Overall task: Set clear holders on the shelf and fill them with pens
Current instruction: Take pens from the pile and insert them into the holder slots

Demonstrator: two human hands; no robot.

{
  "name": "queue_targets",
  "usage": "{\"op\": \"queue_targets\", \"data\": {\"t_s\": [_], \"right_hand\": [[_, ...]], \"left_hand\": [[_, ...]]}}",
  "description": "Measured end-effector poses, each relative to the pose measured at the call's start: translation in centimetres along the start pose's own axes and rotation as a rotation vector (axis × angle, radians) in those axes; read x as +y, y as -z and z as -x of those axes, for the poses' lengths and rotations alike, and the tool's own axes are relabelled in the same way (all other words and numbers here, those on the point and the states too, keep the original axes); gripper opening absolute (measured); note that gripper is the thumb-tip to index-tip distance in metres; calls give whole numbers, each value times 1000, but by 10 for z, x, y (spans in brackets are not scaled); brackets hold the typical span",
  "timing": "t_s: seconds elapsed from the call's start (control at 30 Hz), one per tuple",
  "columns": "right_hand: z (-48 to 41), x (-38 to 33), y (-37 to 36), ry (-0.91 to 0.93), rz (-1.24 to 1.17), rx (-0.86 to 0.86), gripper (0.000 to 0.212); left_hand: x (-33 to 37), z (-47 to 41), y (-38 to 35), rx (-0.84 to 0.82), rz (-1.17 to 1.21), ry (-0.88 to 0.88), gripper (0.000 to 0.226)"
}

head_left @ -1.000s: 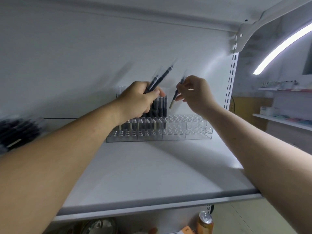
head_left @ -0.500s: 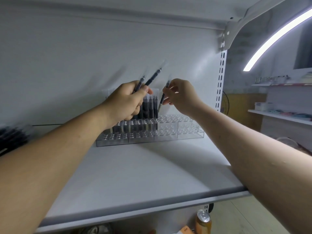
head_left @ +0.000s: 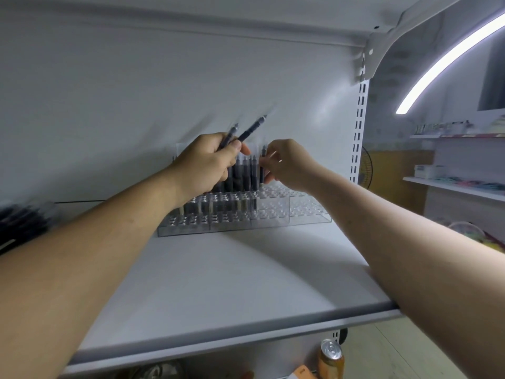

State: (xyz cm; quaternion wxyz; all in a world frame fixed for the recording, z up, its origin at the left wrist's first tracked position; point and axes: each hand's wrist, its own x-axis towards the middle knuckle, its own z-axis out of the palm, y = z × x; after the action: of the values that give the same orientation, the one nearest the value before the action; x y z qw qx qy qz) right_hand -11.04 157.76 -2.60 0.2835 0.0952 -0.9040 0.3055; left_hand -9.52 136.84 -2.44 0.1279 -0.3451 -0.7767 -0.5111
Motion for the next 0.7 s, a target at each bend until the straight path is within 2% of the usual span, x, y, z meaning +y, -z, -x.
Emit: {"op": "queue_targets", "data": {"t_s": [0.17, 0.37, 0.43, 0.5, 0.6, 0.7], "right_hand": [[-5, 4, -5, -6, 139, -49, 26], [-3, 2, -1, 29, 227, -58, 23], [-2, 1, 6, 38, 222, -9, 23], [-1, -1, 13, 57, 201, 119, 22], [3, -6, 22, 109, -22, 243, 13], [10, -14, 27, 114, -430, 150, 10]], "left_hand": [[3, 0, 0, 10, -38, -21, 31], [7, 3, -2, -15, -66, -35, 29], [8, 4, -2, -17, -76, -36, 28], [8, 4, -1, -20, -78, -33, 27], [7, 4, -1, -25, -77, -22, 27], [6, 3, -1, -22, -84, -14, 27]]}}
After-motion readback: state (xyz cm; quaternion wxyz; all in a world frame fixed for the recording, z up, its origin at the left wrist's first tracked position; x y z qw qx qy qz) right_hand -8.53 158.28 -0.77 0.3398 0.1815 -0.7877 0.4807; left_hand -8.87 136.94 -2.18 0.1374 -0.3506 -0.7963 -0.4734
